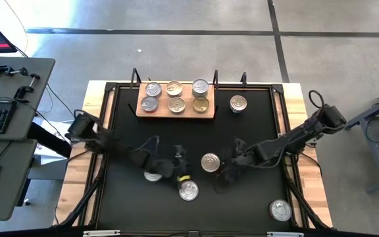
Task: Stack canned seafood by type on shelf
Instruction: Stack the blue and pink tuna can on top of the blue and pink tuna can on the shelf
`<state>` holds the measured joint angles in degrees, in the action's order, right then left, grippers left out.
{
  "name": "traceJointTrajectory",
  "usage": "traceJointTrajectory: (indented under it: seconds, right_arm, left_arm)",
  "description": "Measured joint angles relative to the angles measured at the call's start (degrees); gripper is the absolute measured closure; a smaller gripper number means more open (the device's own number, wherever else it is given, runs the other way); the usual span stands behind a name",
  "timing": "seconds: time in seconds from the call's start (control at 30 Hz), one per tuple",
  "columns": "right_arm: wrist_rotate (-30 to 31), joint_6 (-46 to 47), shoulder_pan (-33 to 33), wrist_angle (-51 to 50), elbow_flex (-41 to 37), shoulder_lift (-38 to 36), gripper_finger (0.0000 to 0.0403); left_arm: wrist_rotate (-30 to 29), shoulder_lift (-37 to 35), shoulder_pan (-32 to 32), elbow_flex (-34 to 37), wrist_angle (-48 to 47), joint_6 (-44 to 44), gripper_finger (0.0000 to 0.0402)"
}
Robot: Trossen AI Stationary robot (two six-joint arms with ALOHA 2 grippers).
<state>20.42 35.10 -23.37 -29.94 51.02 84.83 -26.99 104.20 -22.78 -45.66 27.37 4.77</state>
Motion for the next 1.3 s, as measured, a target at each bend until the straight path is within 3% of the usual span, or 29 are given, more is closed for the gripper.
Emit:
traceJointTrajectory:
  seconds: [0.13, 0.3, 0.43, 0.57, 0.73, 0.93, 1.03, 1.3]
  right_arm:
    - [-1.0, 9.2, -3.6, -1.2, -3.9, 0.4, 0.0403]
    - [-0.9, 16.4, -6.6, 15.7, -13.7, 0.8, 0.0403]
    - [4.1, 18.6, -6.9, 34.5, -20.9, 0.9, 0.0403]
    - [7.0, 15.6, -6.1, 44.8, -24.0, 0.8, 0.0403]
    - [7.4, 12.1, -4.6, 45.8, -24.2, 0.8, 0.0403]
    - [10.7, 10.4, -3.9, 45.9, -24.2, 0.8, 0.0403]
    - [14.3, 9.6, -4.6, 46.9, -24.0, 0.6, 0.0403]
    - [17.8, 6.4, -8.7, 47.1, -24.0, -1.1, 0.0403]
  left_arm:
    - [10.5, 3.1, 4.5, -6.1, -0.3, -12.0, 0.0316]
    - [17.2, 7.6, 8.3, -14.1, -6.5, -22.7, 0.0258]
    - [17.3, 11.7, 9.3, -19.2, -14.5, -32.8, 0.0235]
    - [13.2, 13.5, 8.9, -22.2, -19.4, -34.9, 0.0230]
    - [11.8, 13.6, 8.8, -22.5, -20.4, -34.8, 0.0255]
    - [11.2, 13.4, 8.6, -22.6, -22.3, -33.8, 0.0344]
    - [6.9, 13.4, 7.1, -22.6, -22.7, -32.6, 0.0390]
    - [-7.5, 9.6, 1.5, -22.1, -33.6, -23.7, 0.0399]
